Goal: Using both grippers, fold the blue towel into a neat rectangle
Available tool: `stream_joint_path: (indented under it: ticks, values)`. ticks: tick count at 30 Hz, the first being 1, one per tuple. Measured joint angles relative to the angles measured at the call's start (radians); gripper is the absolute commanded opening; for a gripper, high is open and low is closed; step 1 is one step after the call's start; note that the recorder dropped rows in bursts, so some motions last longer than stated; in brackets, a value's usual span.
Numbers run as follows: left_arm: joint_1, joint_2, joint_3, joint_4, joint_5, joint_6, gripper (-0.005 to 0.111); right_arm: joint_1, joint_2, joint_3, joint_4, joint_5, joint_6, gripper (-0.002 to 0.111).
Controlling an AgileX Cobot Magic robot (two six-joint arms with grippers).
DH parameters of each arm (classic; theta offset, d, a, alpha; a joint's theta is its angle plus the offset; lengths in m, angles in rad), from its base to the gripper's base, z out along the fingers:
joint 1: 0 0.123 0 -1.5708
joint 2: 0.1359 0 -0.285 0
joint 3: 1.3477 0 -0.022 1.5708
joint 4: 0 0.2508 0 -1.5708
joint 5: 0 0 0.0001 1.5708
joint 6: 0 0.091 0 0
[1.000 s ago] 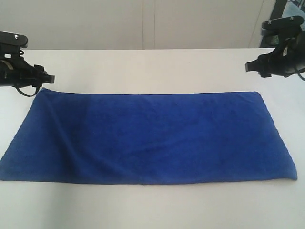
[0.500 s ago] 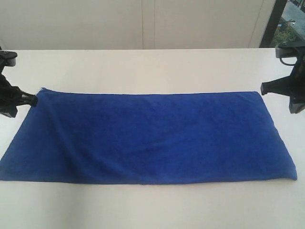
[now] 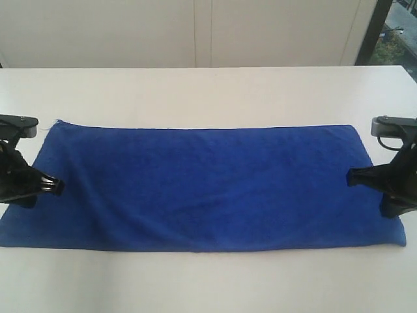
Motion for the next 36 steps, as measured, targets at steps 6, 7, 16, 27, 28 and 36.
stream_joint_path:
  ticks: [6, 7, 16, 27, 28, 36]
  values:
    - [0.000, 0.033, 0.029, 0.000, -0.060, 0.000, 0.000, 0.000, 0.002, 0.052, 0.002, -0.050, 0.000, 0.000]
    - [0.000, 0.035, 0.029, 0.000, -0.063, 0.000, 0.000, 0.000, 0.008, 0.057, 0.002, -0.051, 0.000, 0.000]
    - [0.000, 0.041, 0.029, 0.000, -0.065, 0.000, 0.000, 0.000, 0.056, 0.063, -0.003, -0.024, 0.002, 0.000]
    - [0.000, 0.043, 0.017, 0.000, 0.026, -0.003, 0.000, 0.000, 0.056, 0.061, -0.034, -0.015, 0.081, 0.000]
    - [0.000, 0.043, 0.017, 0.003, 0.031, -0.003, 0.000, 0.000, 0.056, 0.061, -0.034, -0.015, 0.081, 0.000]
    - [-0.004, 0.041, 0.017, 0.084, 0.072, -0.003, 0.000, 0.000, 0.056, 0.061, -0.035, -0.015, 0.081, 0.000]
